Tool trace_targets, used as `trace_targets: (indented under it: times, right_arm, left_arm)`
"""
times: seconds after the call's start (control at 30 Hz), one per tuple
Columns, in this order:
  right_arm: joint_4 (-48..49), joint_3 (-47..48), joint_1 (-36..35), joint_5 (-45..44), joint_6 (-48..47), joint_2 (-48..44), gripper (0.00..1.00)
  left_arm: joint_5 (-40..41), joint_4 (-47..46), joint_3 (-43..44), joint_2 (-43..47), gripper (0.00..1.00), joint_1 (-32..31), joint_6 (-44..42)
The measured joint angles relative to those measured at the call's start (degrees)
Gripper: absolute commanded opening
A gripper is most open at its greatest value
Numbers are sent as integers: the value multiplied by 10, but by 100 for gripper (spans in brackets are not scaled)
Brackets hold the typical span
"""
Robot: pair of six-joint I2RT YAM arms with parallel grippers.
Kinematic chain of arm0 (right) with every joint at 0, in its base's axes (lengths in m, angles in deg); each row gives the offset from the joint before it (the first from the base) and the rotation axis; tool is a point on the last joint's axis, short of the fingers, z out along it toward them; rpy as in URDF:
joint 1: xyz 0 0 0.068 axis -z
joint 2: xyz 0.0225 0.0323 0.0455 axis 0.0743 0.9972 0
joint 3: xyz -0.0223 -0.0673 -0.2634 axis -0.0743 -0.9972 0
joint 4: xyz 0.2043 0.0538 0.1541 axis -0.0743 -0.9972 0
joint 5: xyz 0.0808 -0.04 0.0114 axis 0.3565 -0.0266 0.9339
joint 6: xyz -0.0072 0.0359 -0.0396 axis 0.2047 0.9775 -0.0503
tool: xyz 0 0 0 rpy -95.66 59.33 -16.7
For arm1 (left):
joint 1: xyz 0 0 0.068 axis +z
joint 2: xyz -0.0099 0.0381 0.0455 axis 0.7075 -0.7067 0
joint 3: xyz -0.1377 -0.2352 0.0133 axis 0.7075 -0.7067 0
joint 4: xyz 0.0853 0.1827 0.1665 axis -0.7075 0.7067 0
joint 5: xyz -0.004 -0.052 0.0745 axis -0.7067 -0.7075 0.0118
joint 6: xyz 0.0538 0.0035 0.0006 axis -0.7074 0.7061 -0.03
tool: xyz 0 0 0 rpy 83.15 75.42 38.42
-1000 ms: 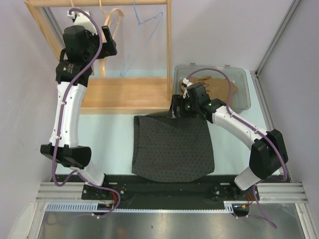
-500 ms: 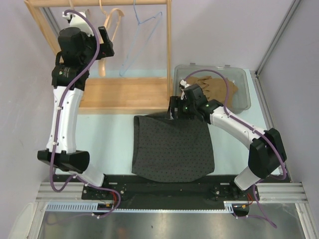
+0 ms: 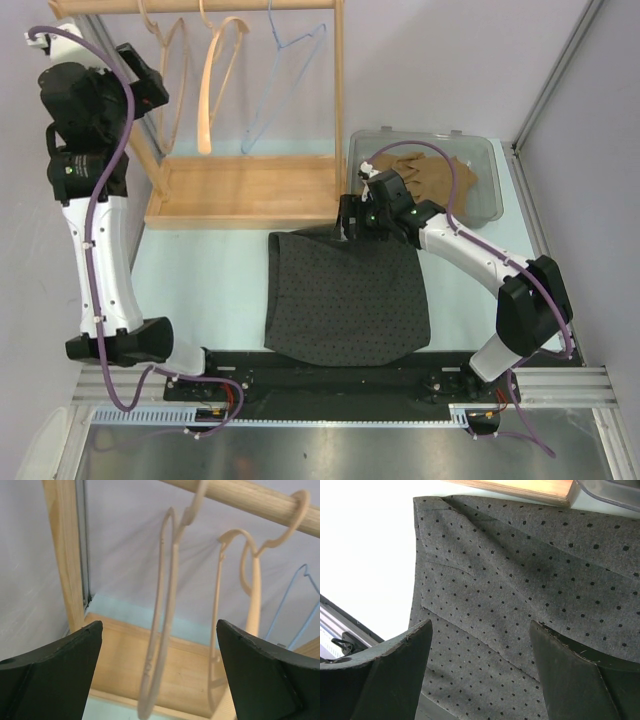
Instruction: Place the skirt on the hanger
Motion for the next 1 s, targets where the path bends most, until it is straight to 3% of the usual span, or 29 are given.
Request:
trace_targets:
  times: [0.17, 0.47, 0.57, 0.83, 1.0]
  right_arm:
    - [0, 0, 0, 0, 0, 0, 83]
    - [0, 0, 1, 0, 0, 2, 82]
    - [0, 0, 1, 0, 0, 3, 83]
    - [0, 0, 4, 0, 0, 3, 82]
    - [0, 0, 4, -2, 0, 3, 82]
  left_arm:
    - [-76, 5, -2, -22, 98, 50, 21]
    - [-181, 4, -28, -50, 94, 58, 24]
    - [-181, 5, -28, -59, 70, 58, 28]
    - [-195, 18, -28, -81, 33, 60, 27]
    - [-202, 17, -27, -81, 4, 60, 25]
